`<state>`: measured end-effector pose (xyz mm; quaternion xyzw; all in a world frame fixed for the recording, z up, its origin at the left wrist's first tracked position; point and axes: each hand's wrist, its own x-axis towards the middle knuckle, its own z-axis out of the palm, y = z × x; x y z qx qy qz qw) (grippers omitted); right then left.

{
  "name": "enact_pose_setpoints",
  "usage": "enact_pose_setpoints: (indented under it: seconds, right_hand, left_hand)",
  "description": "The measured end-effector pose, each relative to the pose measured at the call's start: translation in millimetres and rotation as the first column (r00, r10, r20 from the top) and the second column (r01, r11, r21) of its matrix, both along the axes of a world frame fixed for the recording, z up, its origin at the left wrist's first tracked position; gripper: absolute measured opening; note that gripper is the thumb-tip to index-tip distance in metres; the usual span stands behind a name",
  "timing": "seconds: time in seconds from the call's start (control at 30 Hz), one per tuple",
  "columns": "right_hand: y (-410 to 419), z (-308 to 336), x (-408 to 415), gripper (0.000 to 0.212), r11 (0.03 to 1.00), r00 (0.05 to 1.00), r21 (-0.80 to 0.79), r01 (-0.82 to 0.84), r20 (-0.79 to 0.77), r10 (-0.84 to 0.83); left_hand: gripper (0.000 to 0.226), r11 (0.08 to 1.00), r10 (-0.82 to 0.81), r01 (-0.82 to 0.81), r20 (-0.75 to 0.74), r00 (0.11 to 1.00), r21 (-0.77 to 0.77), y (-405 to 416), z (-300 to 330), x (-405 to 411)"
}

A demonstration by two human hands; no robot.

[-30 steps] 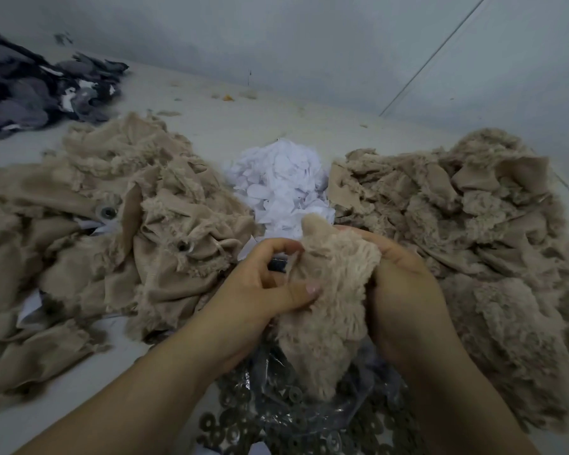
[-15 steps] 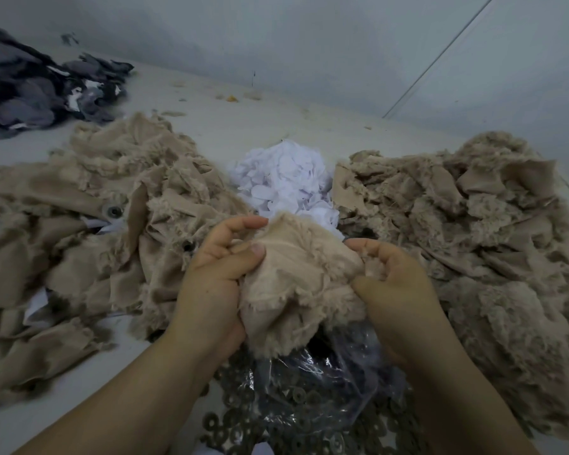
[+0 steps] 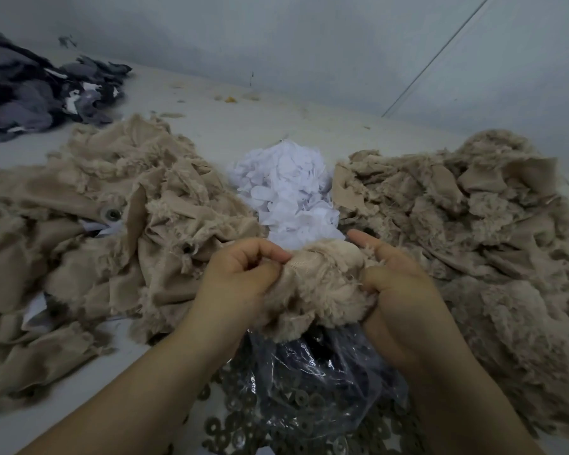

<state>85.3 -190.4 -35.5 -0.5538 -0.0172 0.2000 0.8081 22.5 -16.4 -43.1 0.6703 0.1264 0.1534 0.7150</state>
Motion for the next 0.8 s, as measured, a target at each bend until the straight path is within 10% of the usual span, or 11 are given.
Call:
enact_pose_setpoints:
  seconds: [0.4, 0.8]
  right_hand:
    - [6, 7, -12, 0.077, 0.975, 0.986, 0.169, -0.144, 0.106, 0.127]
    - [9, -1, -16, 0.072, 0.999, 0.987, -0.005, 0.036, 0.157, -0.035]
  left_hand:
    - [0.035, 0.820, -0.009, -0.021, 0.049, 0.999, 0.573, -16, 15, -1]
    - [0.036, 0.826, 0.019, -0.102, 0.154, 0.988, 0.554, -16, 22, 6]
